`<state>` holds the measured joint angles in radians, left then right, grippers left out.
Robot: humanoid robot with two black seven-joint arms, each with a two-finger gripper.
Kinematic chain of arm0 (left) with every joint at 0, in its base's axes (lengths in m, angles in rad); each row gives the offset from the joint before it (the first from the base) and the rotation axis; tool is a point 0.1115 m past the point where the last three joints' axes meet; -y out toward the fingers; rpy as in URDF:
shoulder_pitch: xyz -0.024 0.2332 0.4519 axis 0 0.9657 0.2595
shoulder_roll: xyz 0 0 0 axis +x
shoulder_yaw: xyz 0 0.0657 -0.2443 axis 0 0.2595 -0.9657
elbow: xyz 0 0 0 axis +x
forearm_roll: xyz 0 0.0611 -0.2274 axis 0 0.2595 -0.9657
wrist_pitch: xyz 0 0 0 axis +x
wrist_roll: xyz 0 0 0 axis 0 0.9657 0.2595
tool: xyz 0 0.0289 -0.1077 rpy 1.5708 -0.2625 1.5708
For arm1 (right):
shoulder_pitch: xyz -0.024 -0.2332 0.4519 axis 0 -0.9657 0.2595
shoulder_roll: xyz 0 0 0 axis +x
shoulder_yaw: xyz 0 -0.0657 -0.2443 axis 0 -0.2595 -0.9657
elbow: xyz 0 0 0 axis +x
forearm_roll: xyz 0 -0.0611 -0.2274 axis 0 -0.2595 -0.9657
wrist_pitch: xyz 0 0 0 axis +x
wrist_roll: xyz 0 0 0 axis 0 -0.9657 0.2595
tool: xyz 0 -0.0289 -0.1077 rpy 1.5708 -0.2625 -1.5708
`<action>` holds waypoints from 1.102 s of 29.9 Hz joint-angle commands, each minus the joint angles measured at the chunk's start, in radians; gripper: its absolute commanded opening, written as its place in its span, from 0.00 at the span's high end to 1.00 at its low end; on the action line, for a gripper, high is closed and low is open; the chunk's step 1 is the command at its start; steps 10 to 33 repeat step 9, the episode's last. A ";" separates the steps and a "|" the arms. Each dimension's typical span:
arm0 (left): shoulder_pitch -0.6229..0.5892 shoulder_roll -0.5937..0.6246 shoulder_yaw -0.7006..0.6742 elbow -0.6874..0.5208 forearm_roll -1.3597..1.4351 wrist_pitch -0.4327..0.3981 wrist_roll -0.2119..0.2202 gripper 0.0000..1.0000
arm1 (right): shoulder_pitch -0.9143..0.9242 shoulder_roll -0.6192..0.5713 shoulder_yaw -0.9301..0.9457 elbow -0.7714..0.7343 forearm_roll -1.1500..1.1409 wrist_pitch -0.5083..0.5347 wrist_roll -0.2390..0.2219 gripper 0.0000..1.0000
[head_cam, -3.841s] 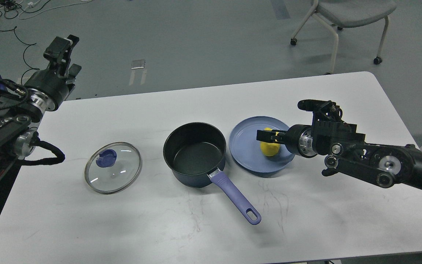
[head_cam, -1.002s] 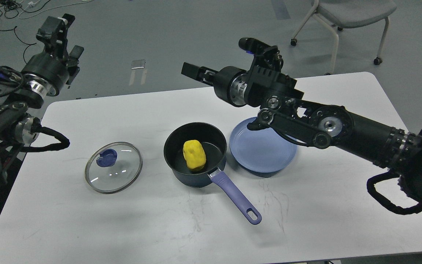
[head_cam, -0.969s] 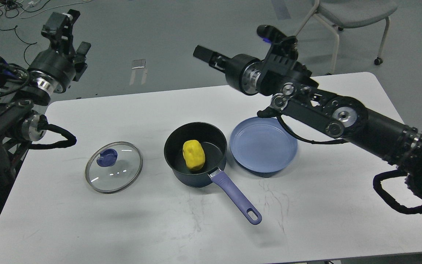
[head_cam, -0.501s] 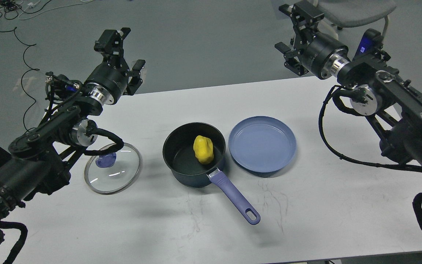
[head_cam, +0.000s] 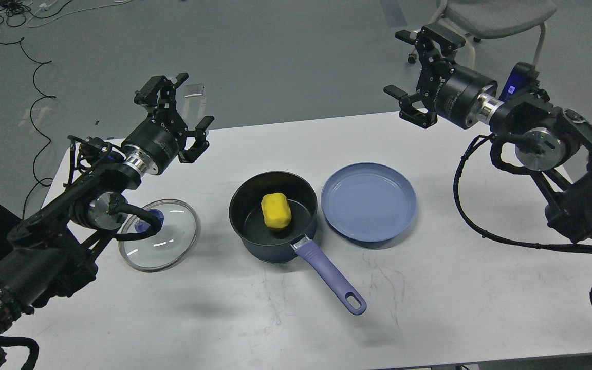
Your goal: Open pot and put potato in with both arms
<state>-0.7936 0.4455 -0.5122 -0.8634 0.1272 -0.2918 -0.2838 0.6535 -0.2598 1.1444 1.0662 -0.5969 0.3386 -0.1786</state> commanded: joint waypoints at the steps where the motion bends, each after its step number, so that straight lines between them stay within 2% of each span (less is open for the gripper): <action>1: 0.004 0.016 0.000 -0.034 0.000 -0.062 -0.005 0.02 | 0.006 0.016 -0.005 -0.025 -0.004 -0.004 0.001 0.00; 9: 0.020 0.038 -0.002 -0.051 0.000 -0.076 -0.005 0.02 | -0.008 0.040 -0.003 -0.032 -0.003 -0.006 0.022 0.00; 33: 0.020 0.038 -0.002 -0.051 0.000 -0.076 -0.005 0.02 | -0.008 0.040 -0.003 -0.032 -0.003 -0.006 0.022 0.00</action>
